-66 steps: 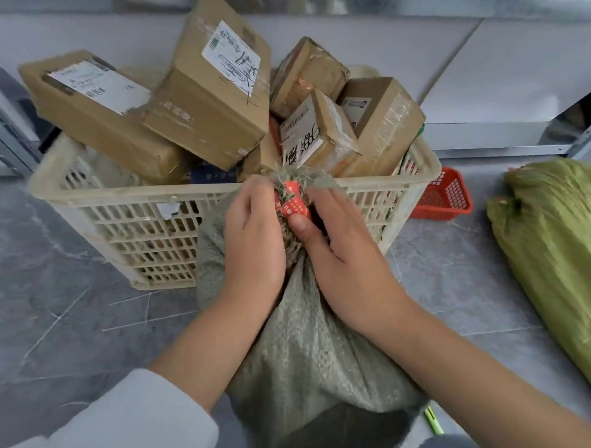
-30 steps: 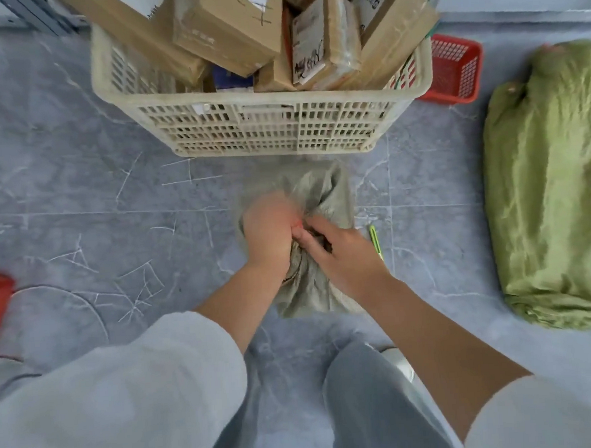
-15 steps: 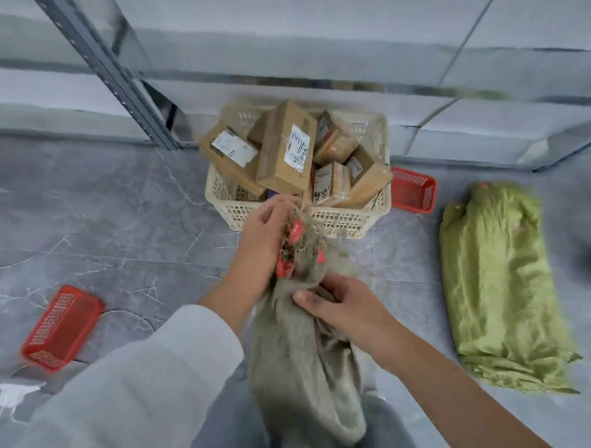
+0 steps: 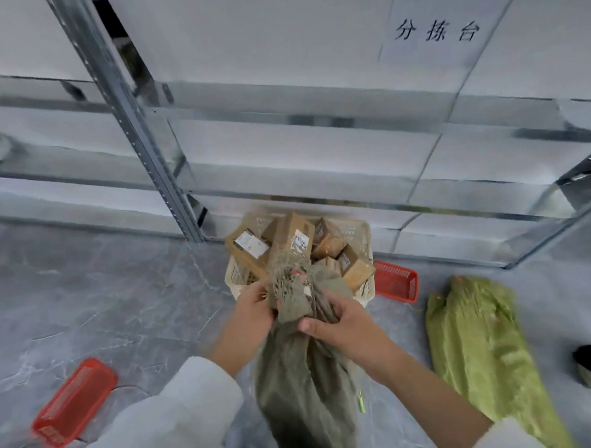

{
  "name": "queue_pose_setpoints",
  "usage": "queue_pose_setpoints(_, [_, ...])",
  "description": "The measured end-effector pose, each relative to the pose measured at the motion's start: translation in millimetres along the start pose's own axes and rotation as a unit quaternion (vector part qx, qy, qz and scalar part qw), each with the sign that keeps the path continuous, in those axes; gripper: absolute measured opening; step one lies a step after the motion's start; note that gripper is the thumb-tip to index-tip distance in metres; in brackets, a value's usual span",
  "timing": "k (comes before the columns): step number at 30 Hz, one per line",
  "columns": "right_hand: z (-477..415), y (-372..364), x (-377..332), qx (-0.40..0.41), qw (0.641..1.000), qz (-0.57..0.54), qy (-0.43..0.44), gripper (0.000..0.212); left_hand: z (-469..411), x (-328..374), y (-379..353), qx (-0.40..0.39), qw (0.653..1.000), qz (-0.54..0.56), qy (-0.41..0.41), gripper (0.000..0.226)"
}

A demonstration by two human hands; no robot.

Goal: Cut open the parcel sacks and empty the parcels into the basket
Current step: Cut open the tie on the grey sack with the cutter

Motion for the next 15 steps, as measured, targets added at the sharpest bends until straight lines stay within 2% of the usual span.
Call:
queue_pose_setpoints(2, [-4,13,-13,0.038,0.999,0.029,0.013,0.047,-2,0,9,0.012,0.996,0.083,0.014,0.072])
queue_pose_setpoints(4, [-5,31,-18,0.065,0.998,0.005,0.003,0.037,-1,-1,14,-0.018,0.989,0.142,0.036,0.084])
queue_pose_setpoints(6, [-3,43,-17,0.068,0.997,-0.042,-0.024,0.026,-3,-8,25,-0.075,0.985,0.147,0.050,0.081])
queue_pose_setpoints(8, [0,56,-14,0.095,0.995,-0.020,-0.022,0.022,-2,-19,46,-0.099,0.985,0.115,0.083,0.070])
queue_pose_setpoints(11, [-2,58,-12,0.125,0.992,0.034,-0.008,0.014,-8,-29,75,-0.067,0.985,0.109,0.118,0.050])
queue_pose_setpoints(13, [-8,53,-10,0.167,0.985,0.032,-0.015,0.015,-15,-22,87,-0.032,0.988,0.119,0.090,0.056])
queue_pose_setpoints(15, [-13,45,-10,0.218,0.975,0.025,-0.030,0.014,-23,-11,99,-0.007,0.992,0.116,0.047,0.052])
Point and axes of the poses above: each hand's wrist, its own z-axis away from the middle knuckle, its own y-axis out of the back of the hand, x = y × z, the point moved 6 cm from there along -z, towards the middle knuckle, and after that the axes turned 5 degrees about z, right-handed, at the moved point
